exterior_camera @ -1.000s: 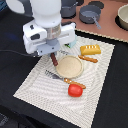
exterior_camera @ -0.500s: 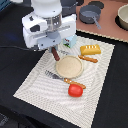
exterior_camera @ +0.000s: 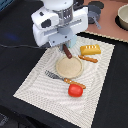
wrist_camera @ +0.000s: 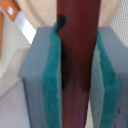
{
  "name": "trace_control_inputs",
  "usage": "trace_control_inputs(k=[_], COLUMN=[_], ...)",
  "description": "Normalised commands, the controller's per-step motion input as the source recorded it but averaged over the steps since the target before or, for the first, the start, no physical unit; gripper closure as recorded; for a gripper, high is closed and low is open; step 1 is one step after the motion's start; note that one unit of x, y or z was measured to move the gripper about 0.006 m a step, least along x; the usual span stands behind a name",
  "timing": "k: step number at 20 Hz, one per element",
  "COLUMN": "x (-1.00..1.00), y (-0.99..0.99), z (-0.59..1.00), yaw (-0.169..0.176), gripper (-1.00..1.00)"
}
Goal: Interact with the objects in diverse but meaningful ways.
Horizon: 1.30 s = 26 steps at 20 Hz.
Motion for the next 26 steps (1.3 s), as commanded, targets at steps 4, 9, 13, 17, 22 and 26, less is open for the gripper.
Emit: trace_control_inputs(k=[4,9,13,17,22,26], x=[0.96,0.78,0.36,-0.04,-0.28,-0.30], y=[-0.04,-0.12,-0.19,-0.12,0.00,0.00], z=[0.11,-0.01,-0.21,-0.23,-0.02,0.00], yaw=[-0.037,-0.041,-0.019,0.000,0.000,0.000], gripper=[1.00,1.00,1.00,1.00,1.00,1.00])
